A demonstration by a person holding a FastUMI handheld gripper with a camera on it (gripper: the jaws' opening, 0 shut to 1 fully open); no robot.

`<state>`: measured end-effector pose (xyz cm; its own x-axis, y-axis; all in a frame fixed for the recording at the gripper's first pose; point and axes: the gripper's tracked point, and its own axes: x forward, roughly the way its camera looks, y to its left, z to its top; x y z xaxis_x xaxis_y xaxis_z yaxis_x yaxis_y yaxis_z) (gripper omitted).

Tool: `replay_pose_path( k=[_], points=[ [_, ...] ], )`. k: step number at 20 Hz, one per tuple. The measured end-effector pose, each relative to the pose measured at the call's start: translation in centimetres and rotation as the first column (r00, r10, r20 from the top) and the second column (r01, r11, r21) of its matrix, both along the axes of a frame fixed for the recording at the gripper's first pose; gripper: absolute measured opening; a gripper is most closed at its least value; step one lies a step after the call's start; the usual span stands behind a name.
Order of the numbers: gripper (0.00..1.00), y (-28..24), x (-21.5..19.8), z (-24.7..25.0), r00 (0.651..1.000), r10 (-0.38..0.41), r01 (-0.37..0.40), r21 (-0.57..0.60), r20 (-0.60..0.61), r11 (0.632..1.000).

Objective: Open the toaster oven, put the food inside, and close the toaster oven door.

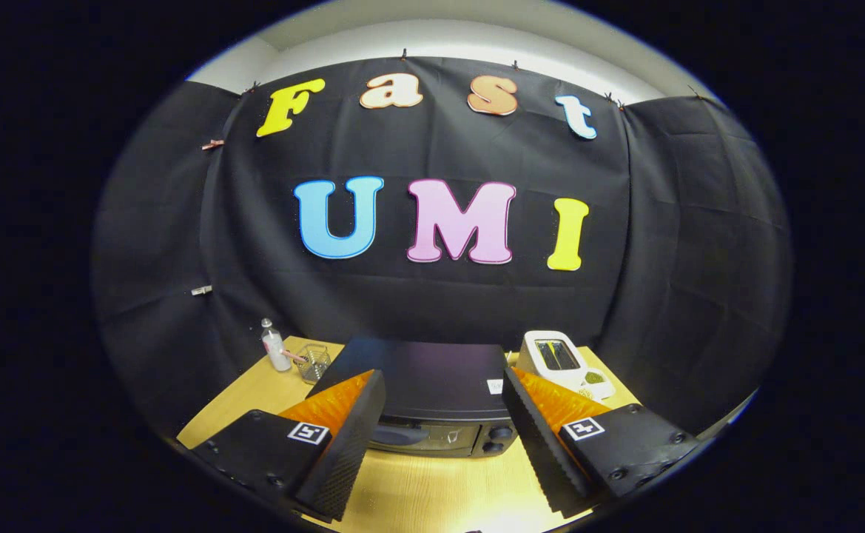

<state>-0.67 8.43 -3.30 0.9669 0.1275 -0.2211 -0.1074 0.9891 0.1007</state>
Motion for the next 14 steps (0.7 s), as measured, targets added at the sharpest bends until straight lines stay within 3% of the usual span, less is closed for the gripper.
replay_pose_path(
  k=[8, 14],
  points=[
    [0.98, -3.1, -0.5, 5.4, 0.991, -0.067, 0.057, 0.085, 0.113, 0.995],
    [0.98, -5.0, -1.0, 6.3, 0.981, -0.109, 0.100, 0.062, 0.158, 0.993]
  ],
)
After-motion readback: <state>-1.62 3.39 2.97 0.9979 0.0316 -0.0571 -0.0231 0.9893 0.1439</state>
